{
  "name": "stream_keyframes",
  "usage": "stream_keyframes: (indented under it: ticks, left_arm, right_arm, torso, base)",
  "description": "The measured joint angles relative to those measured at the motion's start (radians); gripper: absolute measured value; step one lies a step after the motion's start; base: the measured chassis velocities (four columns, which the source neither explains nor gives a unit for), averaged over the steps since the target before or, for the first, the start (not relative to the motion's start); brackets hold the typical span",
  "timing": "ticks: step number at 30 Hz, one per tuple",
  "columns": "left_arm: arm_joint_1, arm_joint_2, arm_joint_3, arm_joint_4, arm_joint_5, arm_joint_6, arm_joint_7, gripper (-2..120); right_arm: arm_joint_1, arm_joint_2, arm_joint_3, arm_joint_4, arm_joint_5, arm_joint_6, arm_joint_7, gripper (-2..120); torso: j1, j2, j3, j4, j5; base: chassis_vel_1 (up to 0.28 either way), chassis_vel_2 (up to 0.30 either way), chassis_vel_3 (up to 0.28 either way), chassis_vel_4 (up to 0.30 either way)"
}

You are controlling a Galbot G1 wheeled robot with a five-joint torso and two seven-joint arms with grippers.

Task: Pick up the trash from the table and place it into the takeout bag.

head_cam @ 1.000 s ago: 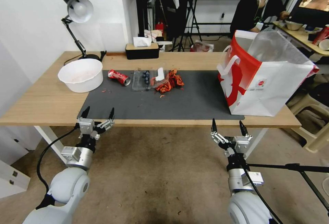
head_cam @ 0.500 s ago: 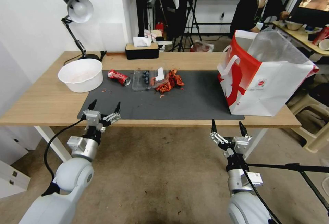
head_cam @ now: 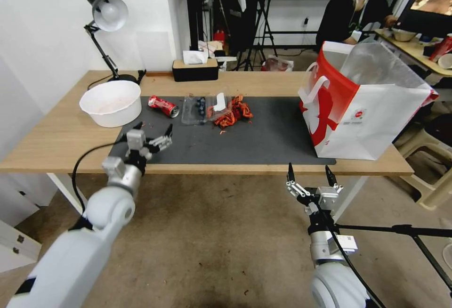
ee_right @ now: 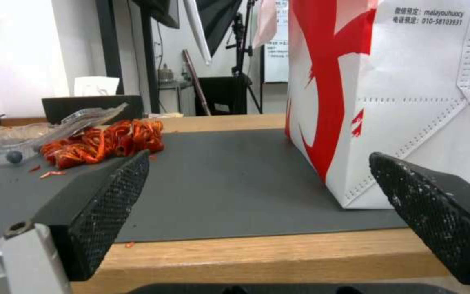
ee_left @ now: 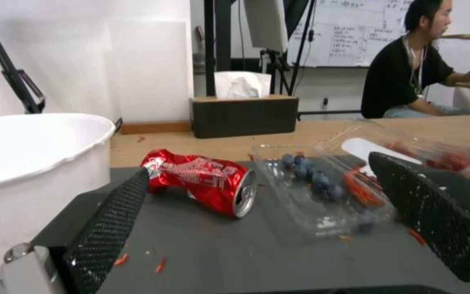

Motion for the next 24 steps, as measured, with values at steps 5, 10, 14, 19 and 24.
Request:
stream_keyframes:
  ticks: [5,10,14,19,24]
  left_arm:
    - [-0.106,0.024,0.048,0.042,-0.123,0.098,-0.054,100]
    - [-0.207,0.024,0.105,0.065,-0.251,0.196,-0.163,100]
    - [-0.285,0.007,0.156,0.104,-0.321,0.247,-0.228,100]
    - [-0.396,-0.026,0.227,0.176,-0.415,0.313,-0.327,100]
    - [-0.469,-0.052,0.263,0.231,-0.491,0.349,-0.410,99]
  right_arm:
    - [0.000,0.000,0.003,0.000,-0.001,-0.001,0.001,100]
    - [0.000,0.001,0.004,0.001,-0.002,-0.002,0.002,100]
    - [0.000,0.003,0.005,0.001,-0.004,-0.002,0.004,100]
    - [-0.003,0.002,0.011,0.003,-0.005,-0.002,0.006,100]
    - [-0.004,0.002,0.014,0.004,-0.005,-0.002,0.007,100]
  torso:
    - [0.000,0.000,0.000,0.0001,0.0000]
    - [0.000,0.000,0.000,0.0001,0.0001]
    - [0.000,0.000,0.000,-0.0002,0.0001]
    - [0.000,0.000,0.000,-0.0001,0.0001]
    - [0.000,0.000,0.000,-0.0002,0.0001]
  base:
    - [0.000,0.000,0.000,0.000]
    - [0.000,0.000,0.000,0.000]
    - [0.000,0.000,0.000,0.000]
    - [0.000,0.000,0.000,0.000]
    - [0.000,0.000,0.000,0.000]
